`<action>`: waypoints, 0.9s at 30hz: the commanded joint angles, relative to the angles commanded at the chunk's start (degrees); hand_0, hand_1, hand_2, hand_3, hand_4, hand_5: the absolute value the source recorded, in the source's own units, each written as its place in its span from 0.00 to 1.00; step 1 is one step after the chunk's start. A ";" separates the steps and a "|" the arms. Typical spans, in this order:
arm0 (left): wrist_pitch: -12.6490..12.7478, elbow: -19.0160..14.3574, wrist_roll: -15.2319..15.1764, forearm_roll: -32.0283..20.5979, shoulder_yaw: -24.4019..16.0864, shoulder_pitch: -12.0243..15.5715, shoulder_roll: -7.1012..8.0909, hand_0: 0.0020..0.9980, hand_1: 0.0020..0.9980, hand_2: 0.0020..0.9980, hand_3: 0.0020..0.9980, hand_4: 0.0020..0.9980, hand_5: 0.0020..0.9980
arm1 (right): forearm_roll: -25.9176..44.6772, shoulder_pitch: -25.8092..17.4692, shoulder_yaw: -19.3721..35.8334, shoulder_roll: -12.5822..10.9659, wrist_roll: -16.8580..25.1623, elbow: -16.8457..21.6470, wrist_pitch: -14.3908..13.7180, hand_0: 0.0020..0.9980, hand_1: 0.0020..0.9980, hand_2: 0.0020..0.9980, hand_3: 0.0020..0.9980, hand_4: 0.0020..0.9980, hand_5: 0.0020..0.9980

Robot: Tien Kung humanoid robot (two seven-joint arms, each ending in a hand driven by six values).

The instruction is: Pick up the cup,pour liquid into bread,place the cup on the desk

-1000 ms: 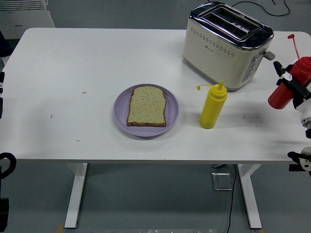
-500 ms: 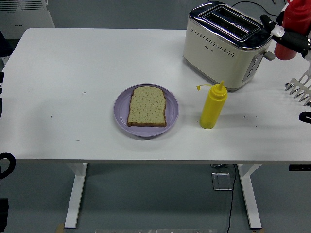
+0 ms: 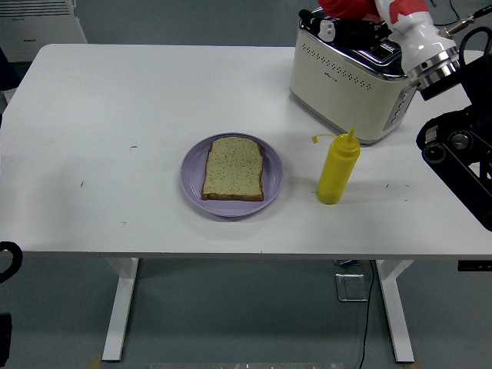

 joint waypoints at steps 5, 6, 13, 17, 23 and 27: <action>0.01 0.03 -0.02 -0.01 -0.09 0.14 -0.08 0.80 0.78 0.78 0.70 0.56 1.00 | -9.65 4.34 -4.26 1.87 -3.26 -4.01 0.60 0.00 0.00 0.13 0.16 0.75 0.30; 0.02 0.03 -0.02 -0.02 -0.14 0.17 -0.11 0.80 0.78 0.78 0.70 0.56 1.00 | -11.47 5.17 -4.74 2.14 -4.36 -5.16 0.82 0.00 0.00 0.13 0.16 0.75 0.30; -0.01 0.09 -0.04 -0.30 -0.48 0.25 -0.17 0.80 0.78 0.78 0.70 0.57 1.00 | -24.15 8.95 -10.61 0.64 -8.69 -9.50 2.46 0.00 0.00 0.13 0.16 0.74 0.31; -0.09 0.11 -0.05 -0.48 -0.63 0.26 -0.22 0.80 0.78 0.78 0.70 0.57 1.00 | -24.15 9.93 -16.17 -0.17 -9.69 -10.14 2.90 0.00 0.00 0.13 0.16 0.74 0.32; -0.09 0.11 -0.05 -0.49 -0.80 0.29 -0.21 0.80 0.78 0.78 0.70 0.56 1.00 | -24.15 11.62 -16.99 -0.60 -9.66 -11.20 2.65 0.00 0.00 0.13 0.16 0.74 0.32; -0.11 0.11 -0.04 -0.50 -0.76 0.29 -0.17 0.80 0.78 0.78 0.70 0.56 1.00 | -24.15 12.83 -15.14 -0.99 -9.62 -11.29 2.26 0.00 0.00 0.13 0.16 0.73 0.31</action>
